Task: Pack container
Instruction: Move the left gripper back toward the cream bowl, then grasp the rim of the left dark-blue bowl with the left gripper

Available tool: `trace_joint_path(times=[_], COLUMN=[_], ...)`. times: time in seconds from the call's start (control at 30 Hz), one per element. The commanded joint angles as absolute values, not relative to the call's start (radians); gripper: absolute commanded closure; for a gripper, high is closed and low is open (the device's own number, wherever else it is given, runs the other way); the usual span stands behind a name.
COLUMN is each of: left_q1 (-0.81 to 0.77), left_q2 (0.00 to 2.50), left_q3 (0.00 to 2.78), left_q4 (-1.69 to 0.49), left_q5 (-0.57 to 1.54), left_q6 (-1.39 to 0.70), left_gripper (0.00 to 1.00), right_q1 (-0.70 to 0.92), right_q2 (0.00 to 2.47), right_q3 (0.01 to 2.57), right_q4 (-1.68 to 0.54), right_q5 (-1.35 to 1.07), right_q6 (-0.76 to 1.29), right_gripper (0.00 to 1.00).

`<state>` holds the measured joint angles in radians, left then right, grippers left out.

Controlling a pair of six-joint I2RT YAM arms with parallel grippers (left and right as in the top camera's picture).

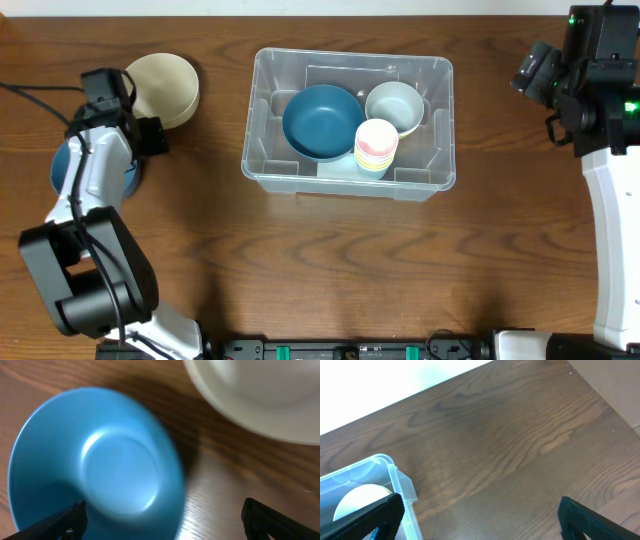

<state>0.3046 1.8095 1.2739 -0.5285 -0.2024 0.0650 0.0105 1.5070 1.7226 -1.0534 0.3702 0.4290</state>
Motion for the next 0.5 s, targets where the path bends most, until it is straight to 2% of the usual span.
trace_joint_path(times=[0.0, 0.13, 0.37, 0.47], left_q1=[0.341, 0.348, 0.348, 0.348], left_q2=[1.846, 1.873, 1.876, 1.876], left_q3=[1.266, 1.266, 1.266, 1.266], left_q4=[-0.534, -0.529, -0.513, -0.516], left_q5=[-0.218, -0.192, -0.123, -0.123], left_q6=[0.077, 0.055, 0.052, 0.050], left_gripper=[0.00, 0.14, 0.67, 0.86], right_q1=[0.007, 0.007, 0.007, 0.007], right_q2=[1.510, 1.510, 1.510, 1.510], right_q3=[1.729, 1.729, 1.729, 1.729], right_q4=[-1.052, -1.052, -1.052, -1.052], right_q5=[0.377, 0.377, 0.377, 0.377], right_q6=[0.440, 0.441, 0.441, 0.440], right_gripper=[0.01, 0.01, 0.01, 0.01])
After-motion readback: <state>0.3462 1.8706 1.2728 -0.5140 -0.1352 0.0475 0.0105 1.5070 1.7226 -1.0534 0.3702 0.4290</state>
